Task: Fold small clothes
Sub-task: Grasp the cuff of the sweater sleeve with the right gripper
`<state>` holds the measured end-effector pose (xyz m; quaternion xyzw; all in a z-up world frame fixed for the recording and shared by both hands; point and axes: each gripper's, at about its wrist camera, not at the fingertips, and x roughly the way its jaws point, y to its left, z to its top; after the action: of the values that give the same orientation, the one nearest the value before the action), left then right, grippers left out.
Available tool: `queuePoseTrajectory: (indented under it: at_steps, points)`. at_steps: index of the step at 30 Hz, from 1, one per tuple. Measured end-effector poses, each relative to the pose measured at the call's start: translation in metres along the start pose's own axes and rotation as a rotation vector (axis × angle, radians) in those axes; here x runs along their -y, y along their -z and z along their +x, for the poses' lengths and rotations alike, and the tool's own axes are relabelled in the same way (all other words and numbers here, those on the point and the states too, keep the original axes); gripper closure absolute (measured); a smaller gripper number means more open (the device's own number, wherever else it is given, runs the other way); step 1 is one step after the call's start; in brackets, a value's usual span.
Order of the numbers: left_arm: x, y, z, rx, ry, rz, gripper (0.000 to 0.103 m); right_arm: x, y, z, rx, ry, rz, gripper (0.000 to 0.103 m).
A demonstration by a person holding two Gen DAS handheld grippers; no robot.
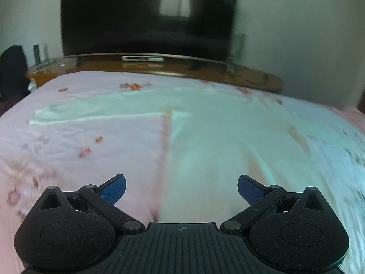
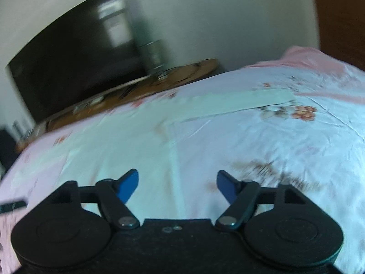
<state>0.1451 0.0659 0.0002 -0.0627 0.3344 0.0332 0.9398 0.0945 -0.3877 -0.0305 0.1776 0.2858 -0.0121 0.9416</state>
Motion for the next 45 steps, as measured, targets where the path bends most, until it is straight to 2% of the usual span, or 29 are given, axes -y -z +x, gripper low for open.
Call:
queuePoseTrajectory:
  at_steps: [1, 3, 6, 9, 13, 16, 17, 19, 21, 25, 27, 30, 32, 35, 40, 45]
  points:
    - [-0.007, -0.007, 0.012, 0.005, -0.016, -0.012, 0.000, 0.016, -0.014, 0.012, 0.018, 0.006, 0.036, 0.050]
    - [-0.022, -0.017, 0.037, -0.019, -0.035, -0.050, 0.000, 0.049, -0.039, 0.039, 0.036, 0.029, 0.124, 0.059]
    - [-0.041, -0.026, 0.072, -0.054, -0.097, -0.101, 0.000, 0.110, -0.072, 0.087, 0.078, 0.050, 0.308, 0.063]
    - [-0.055, -0.027, 0.103, -0.090, -0.173, -0.109, 0.000, 0.161, -0.086, 0.131, 0.098, 0.085, 0.463, 0.062]
    - [-0.065, -0.025, 0.134, -0.130, -0.223, -0.129, 0.000, 0.211, -0.087, 0.184, 0.091, 0.110, 0.635, 0.067]
    - [-0.066, -0.024, 0.151, -0.151, -0.233, -0.135, 0.000, 0.233, -0.080, 0.212, 0.089, 0.113, 0.729, 0.070]
    - [-0.065, -0.024, 0.154, -0.153, -0.236, -0.136, 0.000, 0.237, -0.078, 0.219, 0.091, 0.102, 0.750, 0.071]
    - [-0.065, -0.024, 0.158, -0.156, -0.240, -0.138, 0.000, 0.243, -0.076, 0.226, 0.108, 0.086, 0.775, 0.080]
    - [-0.065, -0.024, 0.160, -0.155, -0.238, -0.138, 0.000, 0.244, -0.076, 0.231, 0.117, 0.068, 0.771, 0.083]
    - [-0.067, -0.022, 0.159, -0.155, -0.239, -0.135, 0.000, 0.246, -0.083, 0.241, 0.106, 0.084, 0.746, 0.094]
    - [-0.070, -0.021, 0.156, -0.152, -0.261, -0.126, 0.000, 0.244, -0.090, 0.245, 0.097, 0.101, 0.715, 0.096]
    - [-0.078, -0.020, 0.150, -0.149, -0.277, -0.130, 0.000, 0.224, -0.109, 0.247, 0.096, 0.151, 0.582, 0.097]
    - [-0.085, -0.019, 0.143, -0.144, -0.280, -0.121, 0.000, 0.201, -0.121, 0.244, 0.114, 0.145, 0.491, 0.098]
    - [-0.097, -0.017, 0.132, -0.136, -0.292, -0.108, 0.000, 0.137, -0.139, 0.246, 0.124, 0.107, 0.290, 0.098]
    - [-0.126, -0.010, 0.113, -0.126, -0.350, -0.146, 0.000, 0.006, -0.141, 0.271, 0.076, -0.078, 0.031, 0.098]
    - [-0.151, 0.003, 0.096, -0.132, -0.390, -0.191, 0.000, -0.132, -0.100, 0.308, -0.047, -0.271, -0.168, 0.098]
